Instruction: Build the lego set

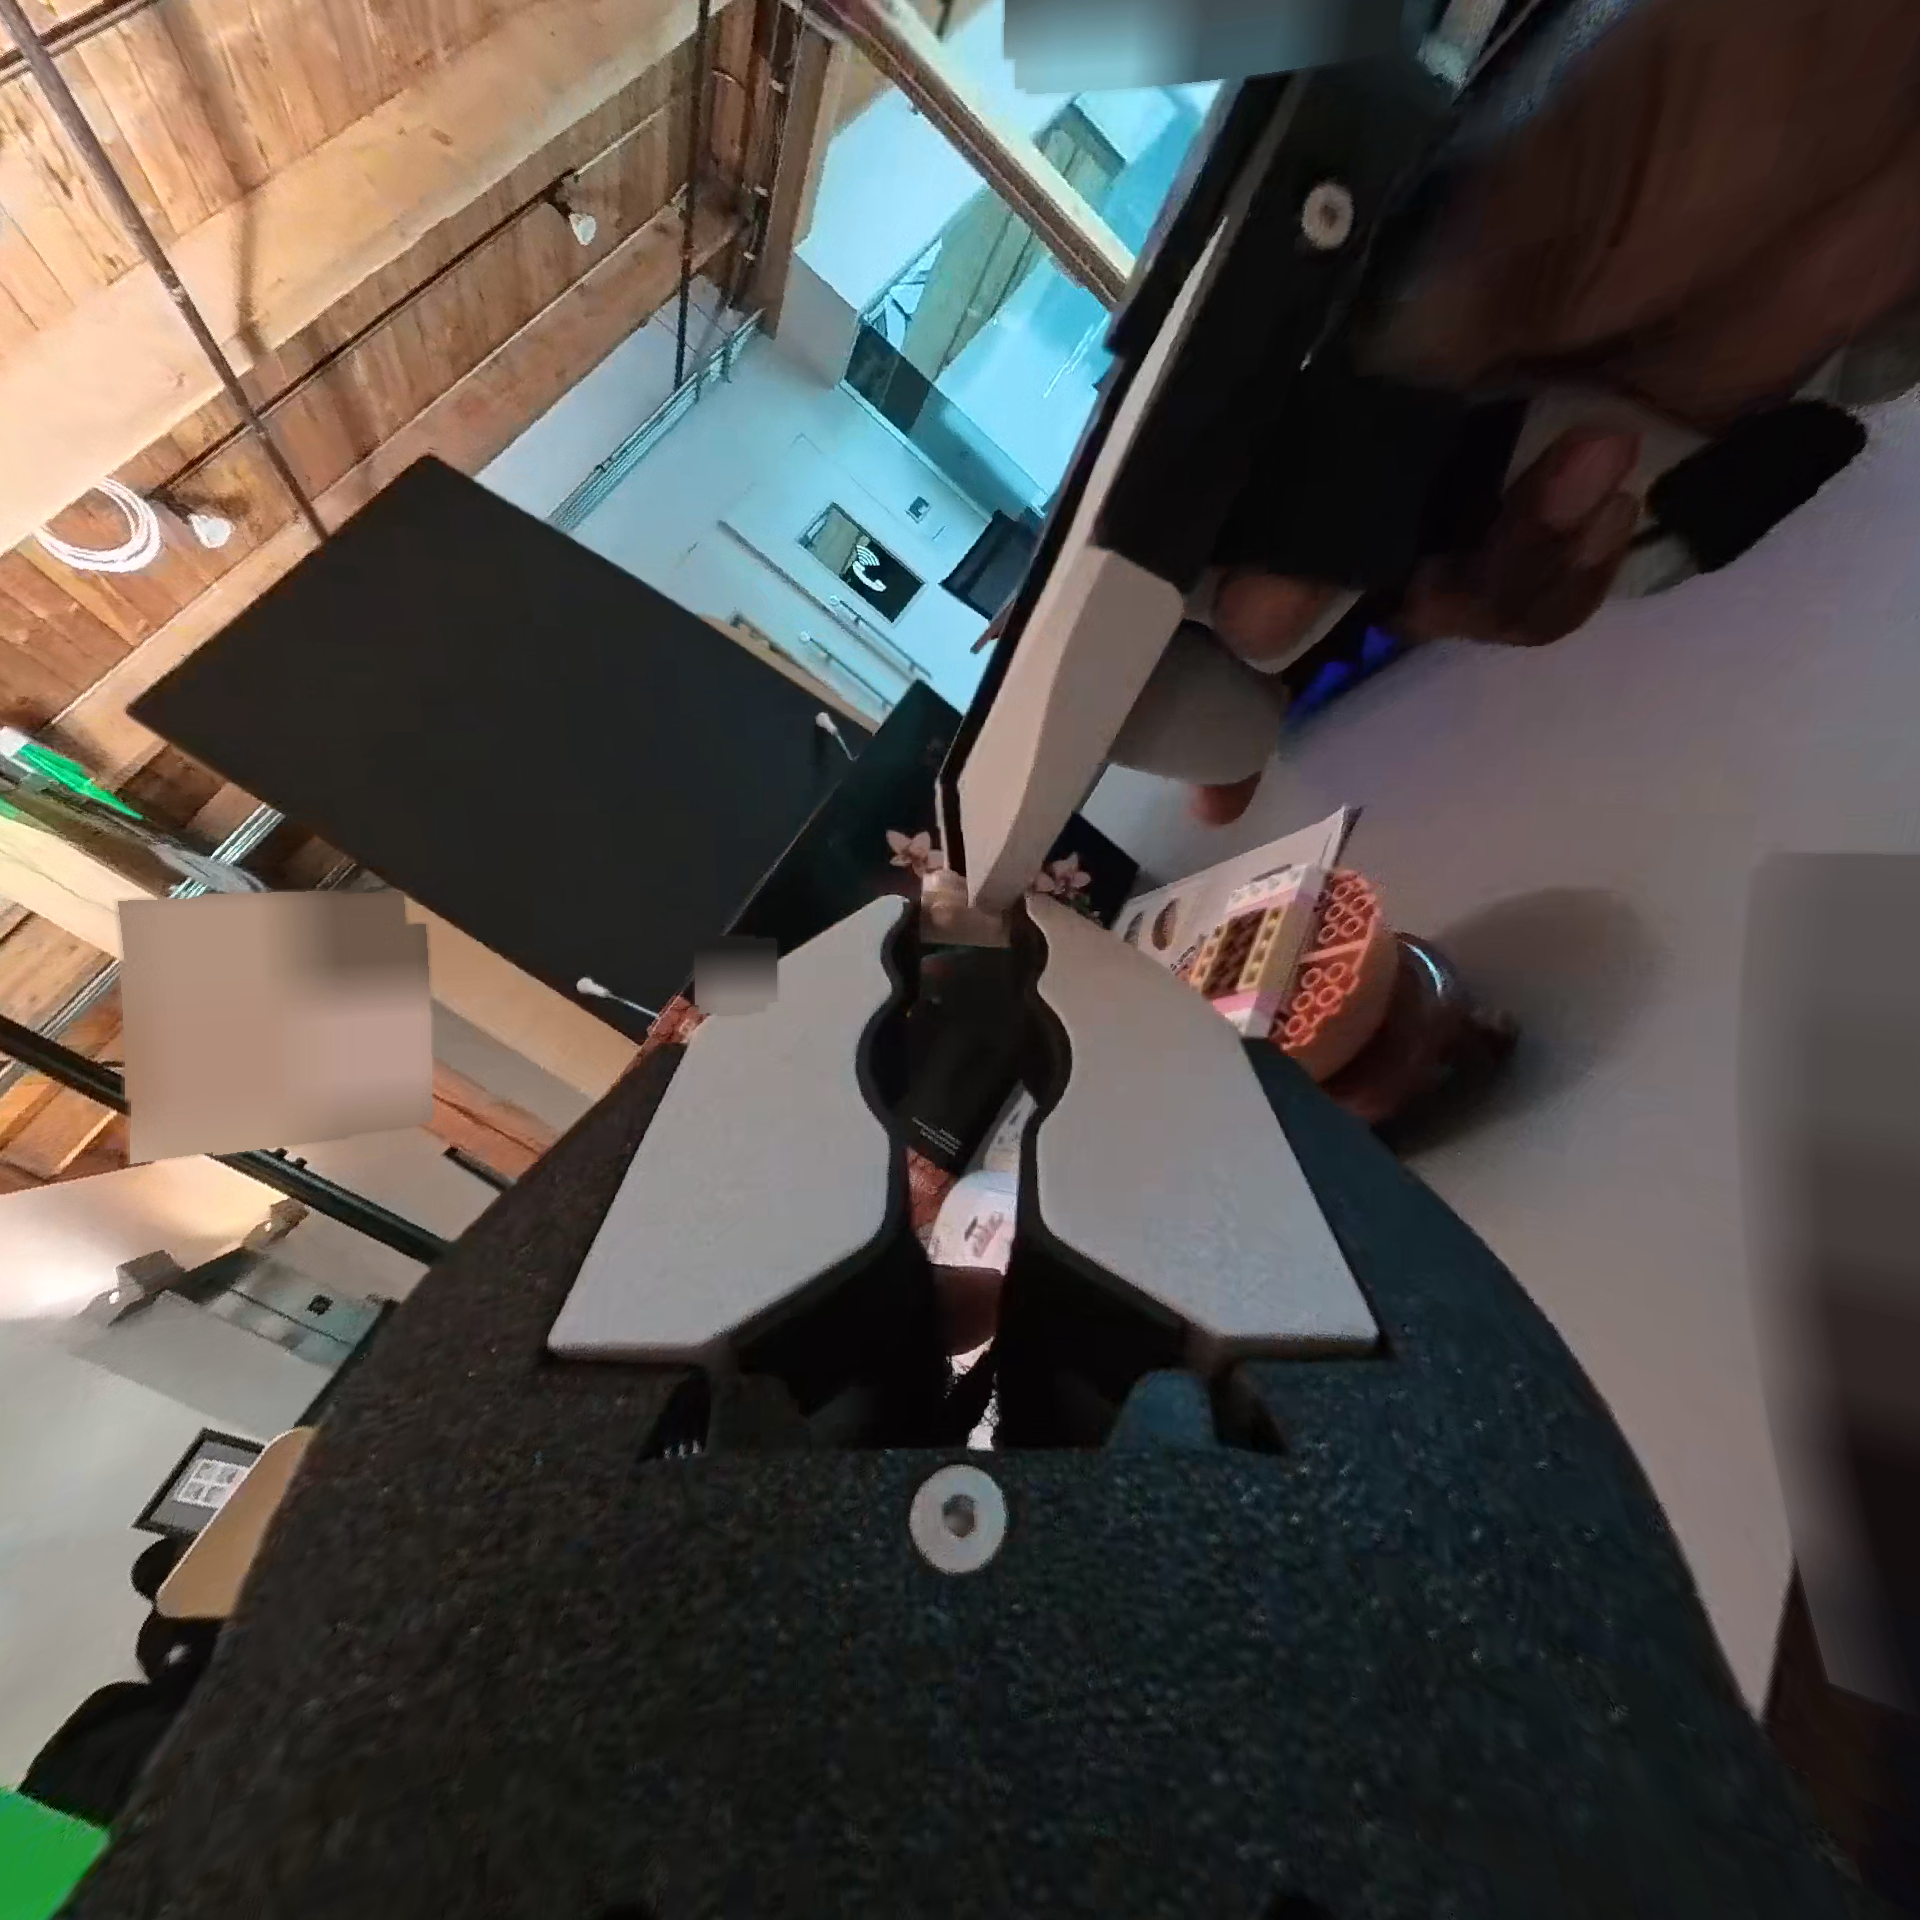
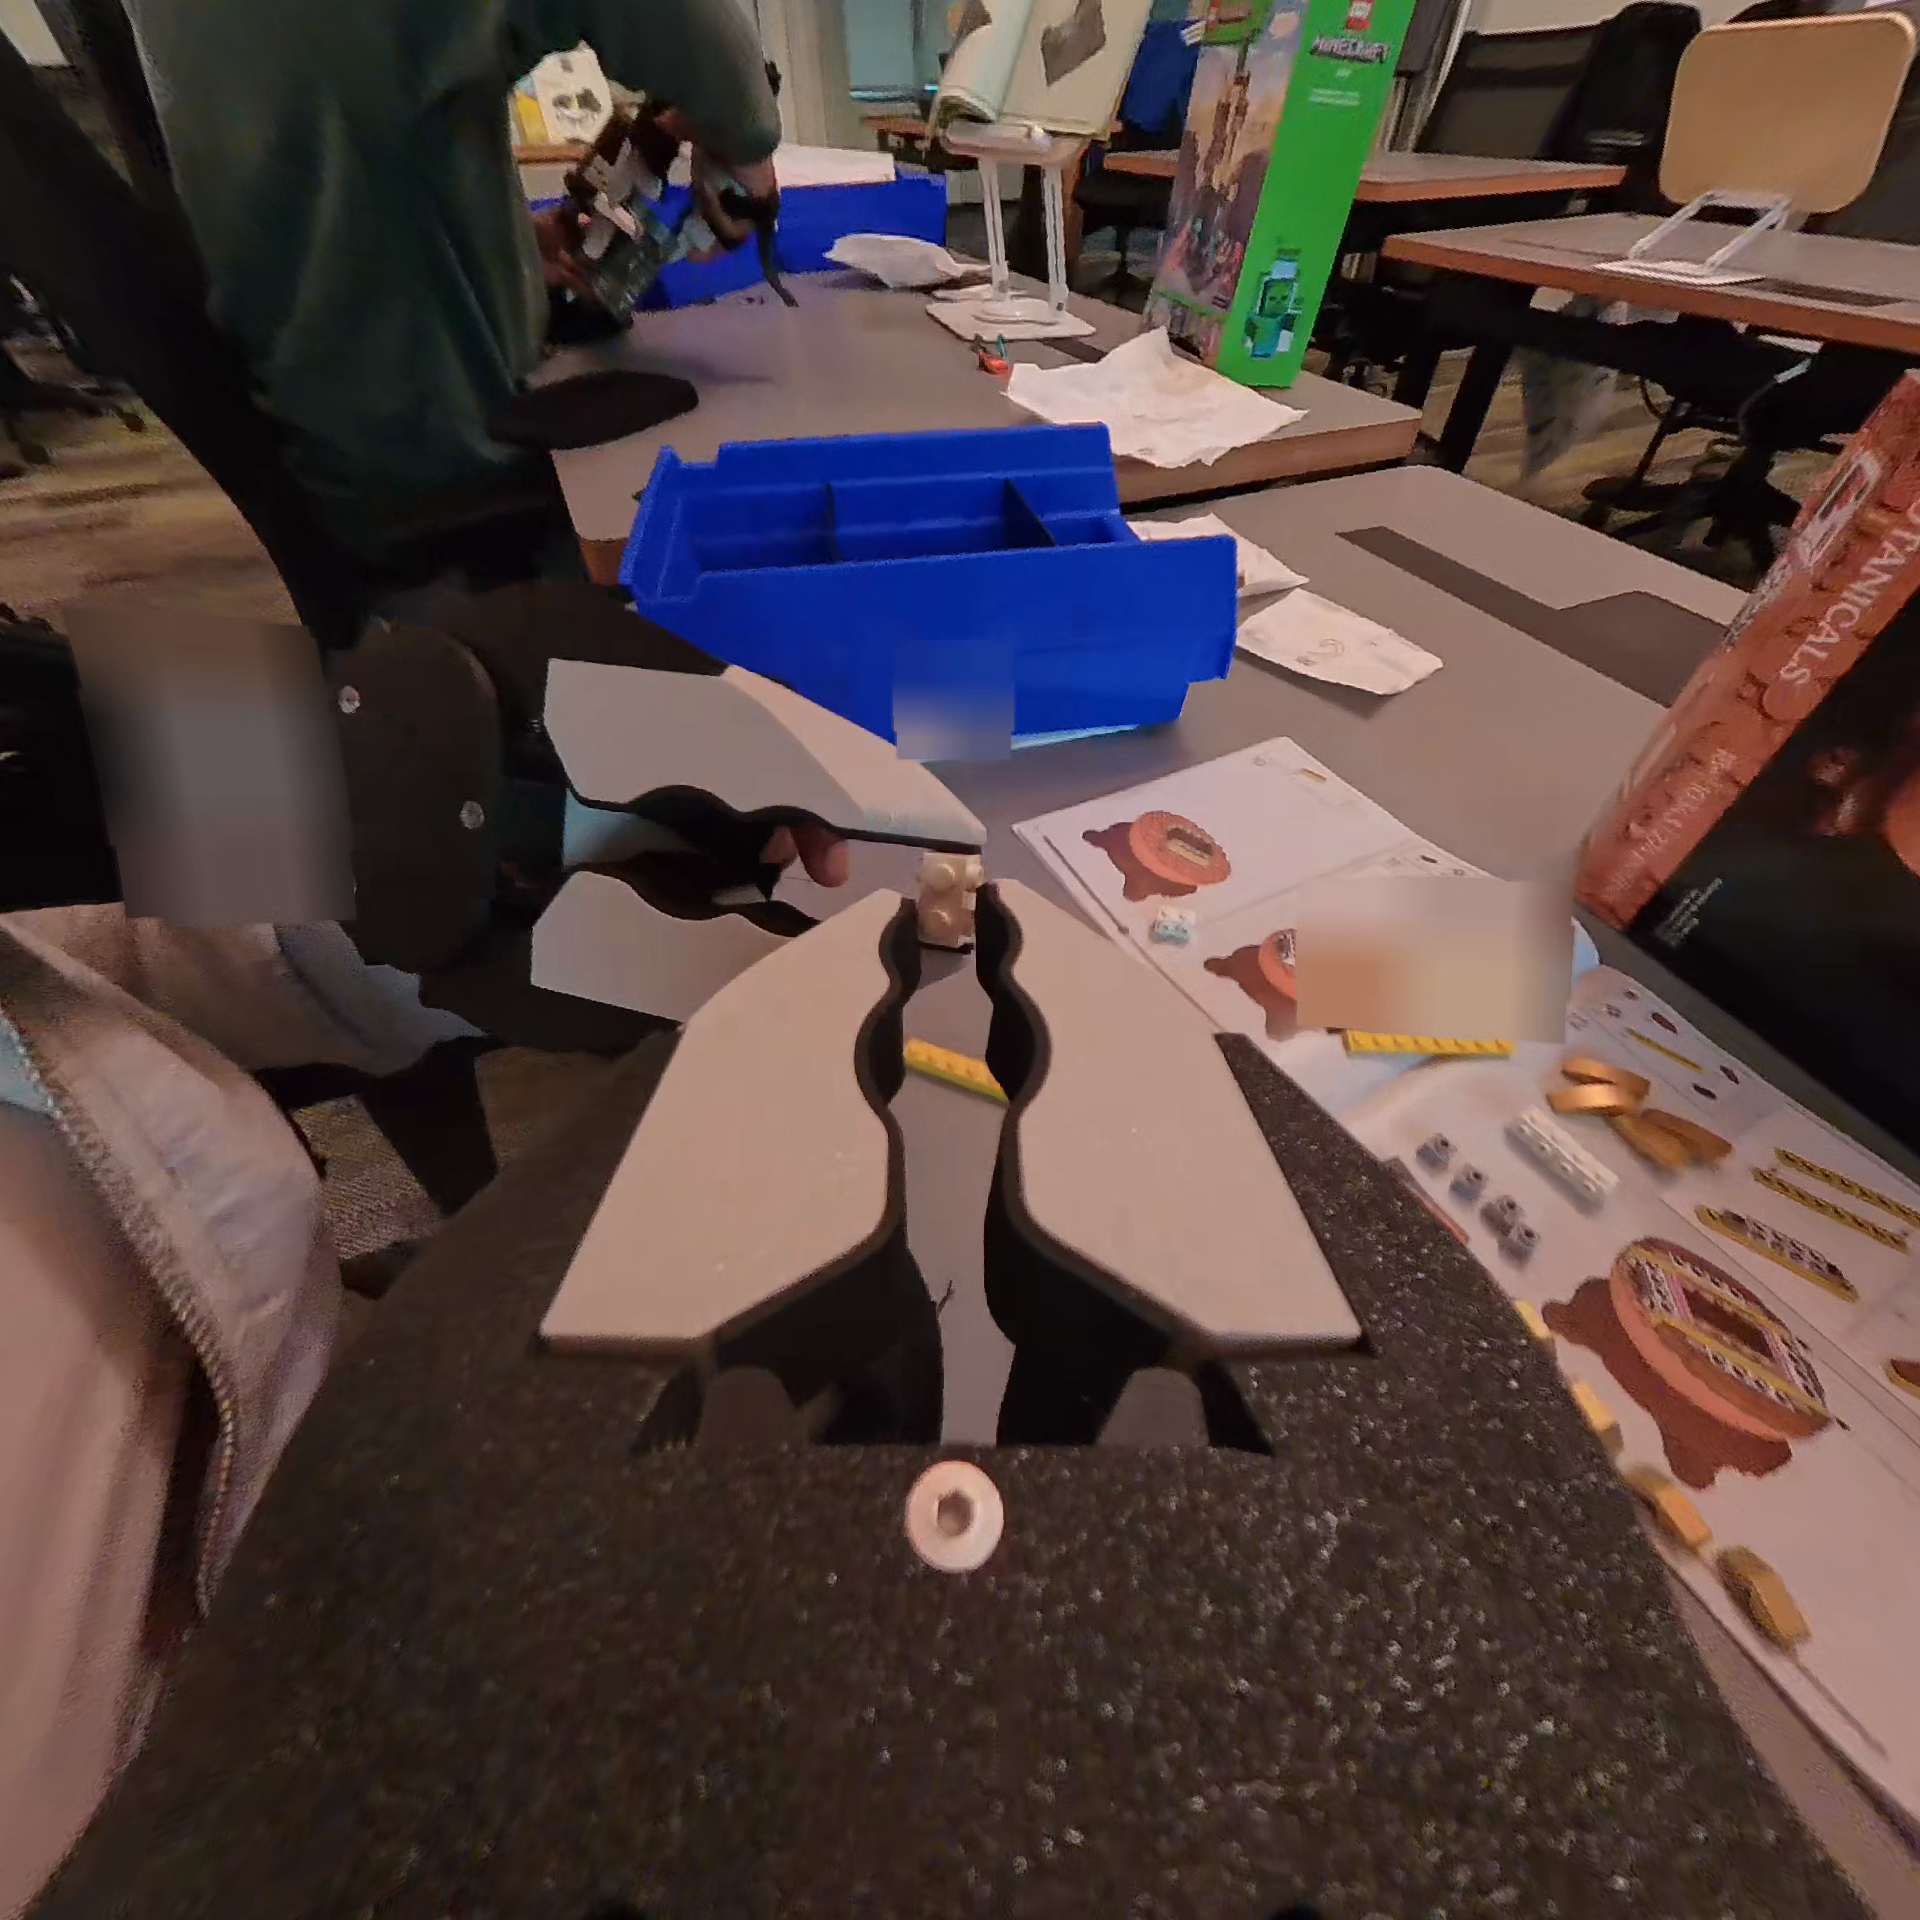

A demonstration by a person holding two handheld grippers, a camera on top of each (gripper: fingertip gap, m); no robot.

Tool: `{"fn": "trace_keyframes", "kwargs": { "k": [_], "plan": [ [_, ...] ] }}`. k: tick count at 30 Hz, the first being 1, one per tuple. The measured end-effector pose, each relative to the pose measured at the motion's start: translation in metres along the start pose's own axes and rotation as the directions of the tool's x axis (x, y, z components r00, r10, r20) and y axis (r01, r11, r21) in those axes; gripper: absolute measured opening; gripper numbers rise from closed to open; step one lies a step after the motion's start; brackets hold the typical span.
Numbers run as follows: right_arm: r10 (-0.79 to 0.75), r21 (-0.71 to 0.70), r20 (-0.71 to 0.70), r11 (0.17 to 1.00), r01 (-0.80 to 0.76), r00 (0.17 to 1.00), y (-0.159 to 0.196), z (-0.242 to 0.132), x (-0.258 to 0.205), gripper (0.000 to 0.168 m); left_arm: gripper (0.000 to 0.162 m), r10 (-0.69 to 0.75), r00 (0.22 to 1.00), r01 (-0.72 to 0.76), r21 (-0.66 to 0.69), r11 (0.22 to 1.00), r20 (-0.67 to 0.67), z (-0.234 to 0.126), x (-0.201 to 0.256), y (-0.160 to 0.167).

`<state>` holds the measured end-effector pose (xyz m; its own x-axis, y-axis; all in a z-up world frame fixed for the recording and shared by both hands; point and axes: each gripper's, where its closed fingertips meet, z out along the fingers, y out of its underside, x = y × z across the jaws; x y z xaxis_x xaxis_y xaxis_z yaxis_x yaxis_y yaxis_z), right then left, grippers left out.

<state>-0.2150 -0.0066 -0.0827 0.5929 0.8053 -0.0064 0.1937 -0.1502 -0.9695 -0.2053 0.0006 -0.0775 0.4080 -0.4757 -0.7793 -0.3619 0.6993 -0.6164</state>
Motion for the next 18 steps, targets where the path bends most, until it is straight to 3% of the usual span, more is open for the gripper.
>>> {"fn": "trace_keyframes", "kwargs": {
  "k": [5, 9, 11, 14, 16, 18],
  "plan": [
    [-0.004, -0.062, 0.000, 0.998, 0.004, 1.000, 0.021, -0.015, -0.020, 0.009, 0.017, -0.065, 0.996, 0.065, -0.004, 0.998, -0.055, -0.016, 0.029, -0.010],
    [0.014, -0.147, -0.055, 0.989, -0.022, 0.998, 0.040, -0.041, -0.006, 0.009, 0.034, -0.230, 0.969, 0.217, -0.133, 0.967, -0.095, -0.031, 0.039, 0.013],
    [-0.004, -0.292, -0.117, 0.956, -0.031, 0.993, 0.067, -0.061, 0.020, 0.009, 0.034, -0.346, 0.935, 0.318, -0.248, 0.915, -0.080, -0.043, 0.037, 0.043],
    [0.031, -0.535, -0.187, 0.835, -0.128, 0.982, 0.125, -0.086, 0.058, 0.009, 0.031, -0.552, 0.831, 0.458, -0.486, 0.744, -0.063, -0.066, 0.047, 0.097],
    [0.059, -0.602, -0.182, 0.782, -0.159, 0.981, 0.147, -0.088, 0.070, 0.009, 0.029, -0.631, 0.773, 0.485, -0.574, 0.660, -0.072, -0.075, 0.057, 0.114],
    [0.053, -0.662, -0.161, 0.735, -0.147, 0.986, 0.160, -0.087, 0.077, 0.009, 0.026, -0.637, 0.767, 0.466, -0.614, 0.637, -0.078, -0.075, 0.062, 0.124]
  ]
}}
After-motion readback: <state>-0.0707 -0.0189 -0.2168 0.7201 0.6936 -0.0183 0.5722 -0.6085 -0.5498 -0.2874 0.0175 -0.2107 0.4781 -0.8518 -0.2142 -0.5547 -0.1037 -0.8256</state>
